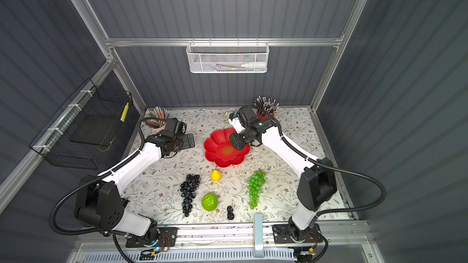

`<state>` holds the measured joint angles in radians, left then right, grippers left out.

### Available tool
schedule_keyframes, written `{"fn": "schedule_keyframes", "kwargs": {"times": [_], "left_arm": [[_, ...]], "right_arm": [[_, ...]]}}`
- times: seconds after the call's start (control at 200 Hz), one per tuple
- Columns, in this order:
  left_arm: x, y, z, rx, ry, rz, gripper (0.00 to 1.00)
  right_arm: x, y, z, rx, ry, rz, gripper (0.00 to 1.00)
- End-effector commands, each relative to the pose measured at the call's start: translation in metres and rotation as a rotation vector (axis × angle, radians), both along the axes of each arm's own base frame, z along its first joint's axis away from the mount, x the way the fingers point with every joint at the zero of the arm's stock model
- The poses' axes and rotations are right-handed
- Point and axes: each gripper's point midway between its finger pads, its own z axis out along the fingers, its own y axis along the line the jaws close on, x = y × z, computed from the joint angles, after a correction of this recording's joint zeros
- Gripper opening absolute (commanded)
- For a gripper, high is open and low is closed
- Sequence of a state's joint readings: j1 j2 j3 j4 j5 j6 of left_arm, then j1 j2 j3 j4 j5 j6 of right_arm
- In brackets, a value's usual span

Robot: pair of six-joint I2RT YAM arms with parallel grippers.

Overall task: Place and organize the fake fruits in the fruit bowl
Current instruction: 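Carry the avocado with the right gripper over the red bowl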

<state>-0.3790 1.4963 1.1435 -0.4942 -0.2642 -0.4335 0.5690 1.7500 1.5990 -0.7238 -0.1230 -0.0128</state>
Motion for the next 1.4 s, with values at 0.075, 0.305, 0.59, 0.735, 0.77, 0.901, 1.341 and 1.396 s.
{"fn": "schedule_keyframes", "kwargs": {"times": [0.075, 0.305, 0.59, 0.735, 0.77, 0.901, 1.341, 1.396], "left_arm": [[-0.011, -0.003, 0.010, -0.007, 0.013, -0.056, 1.00], [-0.020, 0.000, 0.008, -0.002, 0.019, -0.062, 1.00], [-0.022, -0.003, 0.004, -0.028, 0.032, -0.054, 1.00], [-0.021, -0.004, 0.004, -0.038, 0.034, -0.051, 1.00], [-0.022, -0.003, 0.003, -0.036, 0.035, -0.051, 1.00], [-0.024, -0.001, 0.004, -0.028, 0.030, -0.045, 1.00], [-0.027, 0.002, 0.007, -0.017, 0.034, -0.040, 1.00], [-0.026, 0.003, 0.007, -0.014, 0.040, -0.039, 1.00]], "right_arm": [[0.040, 0.000, -0.037, -0.214, -0.035, 0.054, 0.40], [0.063, 0.017, -0.070, -0.264, -0.071, 0.115, 0.39], [0.066, 0.032, -0.112, -0.283, -0.032, 0.172, 0.41], [0.067, 0.033, -0.127, -0.300, -0.015, 0.179, 0.41], [0.068, 0.032, -0.129, -0.304, -0.013, 0.180, 0.42], [0.071, 0.029, -0.136, -0.334, -0.019, 0.180, 0.43], [0.071, 0.028, -0.159, -0.378, 0.019, 0.204, 0.58], [0.070, 0.030, -0.157, -0.375, 0.014, 0.207, 0.64]]}}
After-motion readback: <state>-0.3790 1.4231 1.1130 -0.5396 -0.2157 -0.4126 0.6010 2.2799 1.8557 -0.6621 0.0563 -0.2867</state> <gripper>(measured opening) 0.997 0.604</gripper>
